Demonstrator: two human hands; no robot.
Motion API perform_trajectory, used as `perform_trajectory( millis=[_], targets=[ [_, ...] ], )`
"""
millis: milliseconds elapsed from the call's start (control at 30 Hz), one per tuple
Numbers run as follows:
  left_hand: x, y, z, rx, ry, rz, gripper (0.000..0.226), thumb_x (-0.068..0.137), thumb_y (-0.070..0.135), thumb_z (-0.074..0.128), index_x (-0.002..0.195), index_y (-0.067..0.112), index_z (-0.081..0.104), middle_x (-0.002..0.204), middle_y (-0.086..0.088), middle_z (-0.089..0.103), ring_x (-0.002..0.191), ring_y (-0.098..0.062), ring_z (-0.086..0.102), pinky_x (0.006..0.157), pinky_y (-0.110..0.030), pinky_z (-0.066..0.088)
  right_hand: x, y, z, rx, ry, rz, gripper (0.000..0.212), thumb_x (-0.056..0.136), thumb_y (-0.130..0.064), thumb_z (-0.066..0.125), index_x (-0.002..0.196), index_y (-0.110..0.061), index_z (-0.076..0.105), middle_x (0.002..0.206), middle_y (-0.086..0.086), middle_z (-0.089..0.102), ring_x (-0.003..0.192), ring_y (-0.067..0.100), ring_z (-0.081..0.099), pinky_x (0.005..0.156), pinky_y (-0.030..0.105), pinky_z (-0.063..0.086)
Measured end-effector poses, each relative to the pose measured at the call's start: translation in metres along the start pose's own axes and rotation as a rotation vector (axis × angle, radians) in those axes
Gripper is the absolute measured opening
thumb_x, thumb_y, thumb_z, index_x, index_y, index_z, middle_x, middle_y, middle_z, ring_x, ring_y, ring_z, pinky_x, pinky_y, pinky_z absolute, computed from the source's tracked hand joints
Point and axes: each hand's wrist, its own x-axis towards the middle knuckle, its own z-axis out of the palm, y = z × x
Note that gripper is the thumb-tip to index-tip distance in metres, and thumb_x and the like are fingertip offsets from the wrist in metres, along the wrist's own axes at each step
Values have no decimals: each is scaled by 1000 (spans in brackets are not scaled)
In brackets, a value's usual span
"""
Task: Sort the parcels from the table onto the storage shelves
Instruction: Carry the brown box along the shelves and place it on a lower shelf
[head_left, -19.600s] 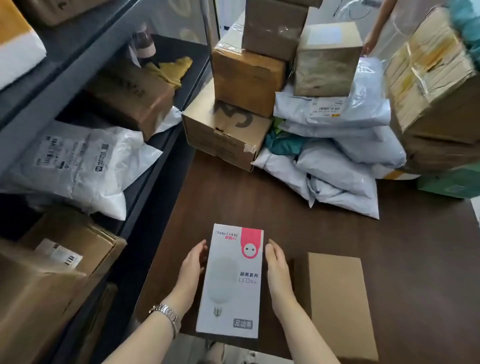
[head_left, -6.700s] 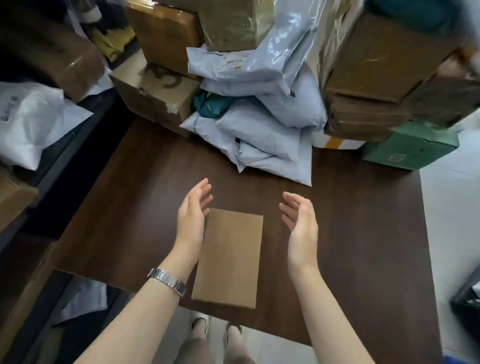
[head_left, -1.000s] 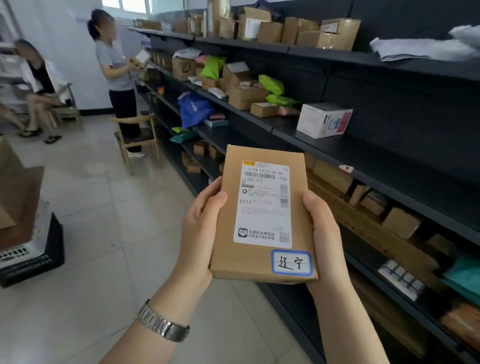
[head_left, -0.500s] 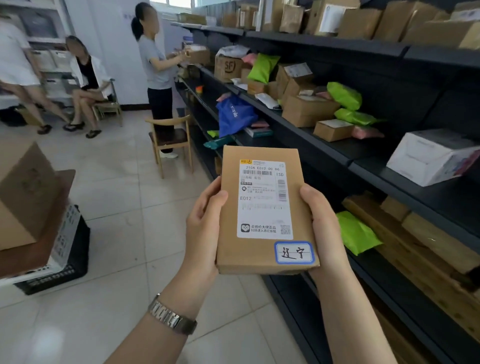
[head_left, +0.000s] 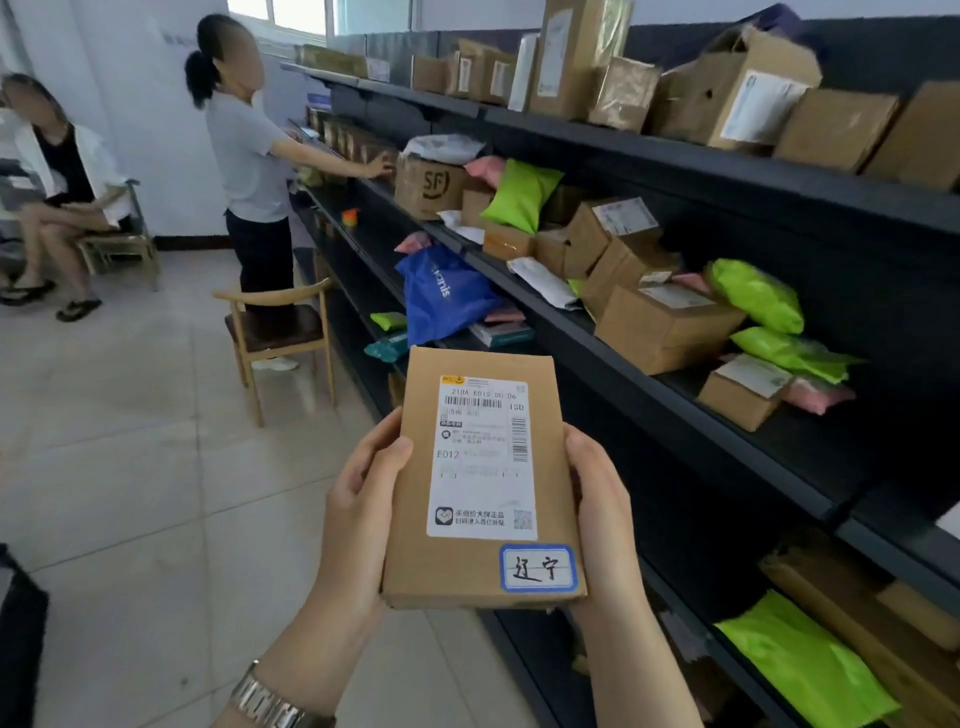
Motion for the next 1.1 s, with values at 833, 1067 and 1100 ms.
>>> perform_trajectory(
  millis=[833,1067,1100],
  targets=[
    [522,-21,55,187,-248,-152,22,88,35,68,97,53,77,105,2,83,88,-20,78,75,-39,62,429,59,191,144,331,20,21,99,-32,56,105,-39,74,105,-4,80,90,12,77,70,29,60],
    [608,-62,61,278,-538,-318,28,77,44,67,102,52,77,96,15,82,77,-5,78,60,-26,57,446,91,226,194,706,54,26,93,-42,61,116,-39,73,132,4,68,116,23,69,102,51,55],
    [615,-61,62,288,-577,-331,34,71,48,67,103,52,76,96,16,82,76,-3,78,60,-26,56,447,92,233,205,745,57,31,87,-45,63,116,-39,73,133,4,67,118,24,68,103,51,54]
  ],
)
